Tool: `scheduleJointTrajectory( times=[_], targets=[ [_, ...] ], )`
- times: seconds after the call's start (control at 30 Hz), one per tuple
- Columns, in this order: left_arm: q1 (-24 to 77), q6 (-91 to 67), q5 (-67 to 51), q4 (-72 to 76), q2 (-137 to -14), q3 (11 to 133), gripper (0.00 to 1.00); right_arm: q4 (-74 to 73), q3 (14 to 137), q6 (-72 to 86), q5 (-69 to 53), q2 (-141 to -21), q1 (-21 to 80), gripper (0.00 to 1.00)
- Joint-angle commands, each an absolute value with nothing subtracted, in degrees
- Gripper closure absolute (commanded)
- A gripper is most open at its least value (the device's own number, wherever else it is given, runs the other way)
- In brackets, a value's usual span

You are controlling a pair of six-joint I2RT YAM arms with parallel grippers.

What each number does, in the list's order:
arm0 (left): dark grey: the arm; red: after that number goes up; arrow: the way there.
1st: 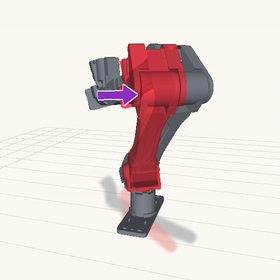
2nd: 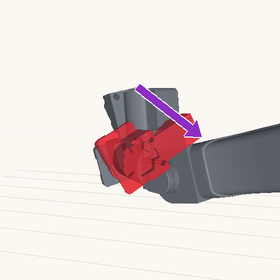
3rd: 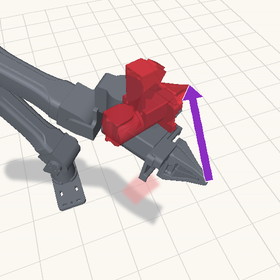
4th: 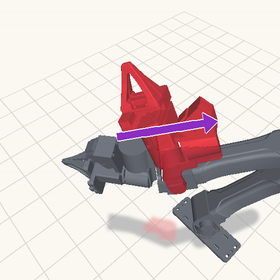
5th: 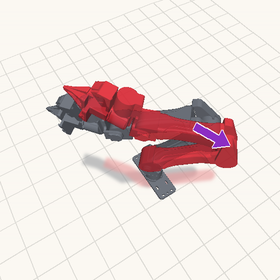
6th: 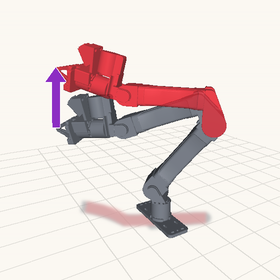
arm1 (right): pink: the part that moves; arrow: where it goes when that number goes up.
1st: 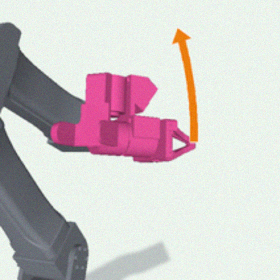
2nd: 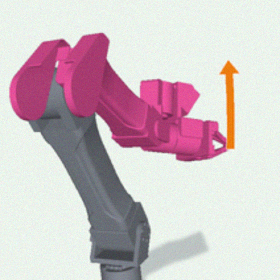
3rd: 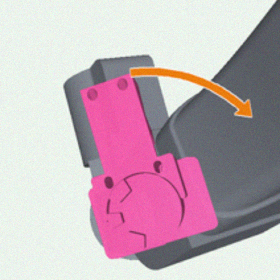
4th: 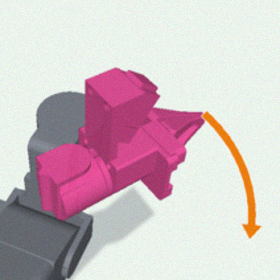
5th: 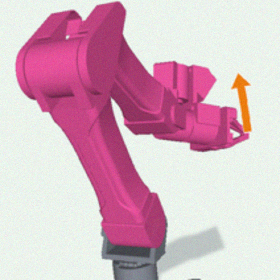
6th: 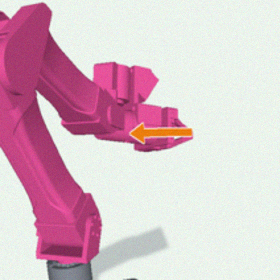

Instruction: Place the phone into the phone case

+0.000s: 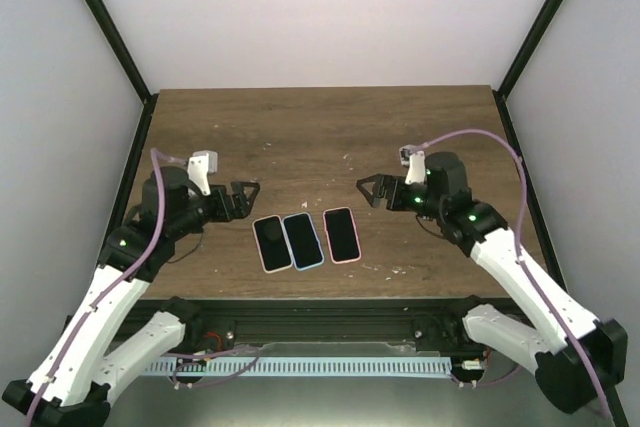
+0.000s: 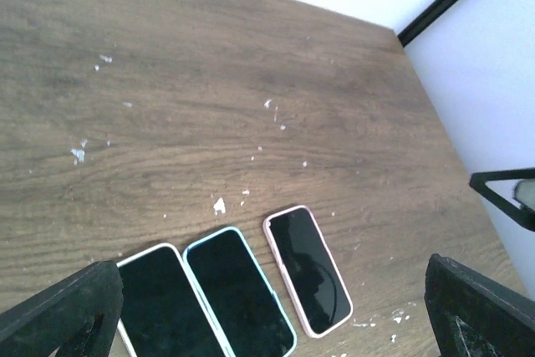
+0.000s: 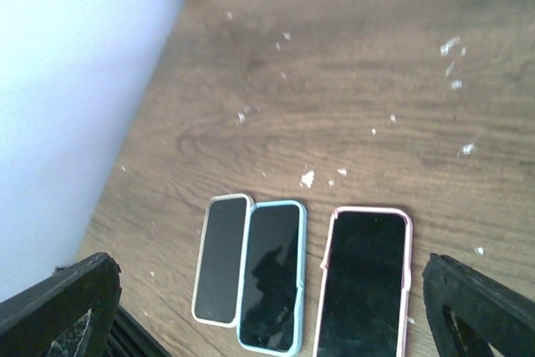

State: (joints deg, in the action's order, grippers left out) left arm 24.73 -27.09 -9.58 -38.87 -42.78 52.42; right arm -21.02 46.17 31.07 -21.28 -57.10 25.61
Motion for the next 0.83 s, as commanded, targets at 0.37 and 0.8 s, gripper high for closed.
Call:
scheduleJointTrajectory(
  times=[0.37,0.8],
  targets=[
    [24.7,-23.5,-3.1,-46.5,-39.4,69.4,0.0,-33.3,58.5,35.0,-15.5,-42.4,25.3,0.0],
    [24.7,-26.1,-3.3,-43.1,-36.0,63.1,0.0,-30.4,55.5,34.3,-17.1,-40.4,25.4,0.0]
  ],
)
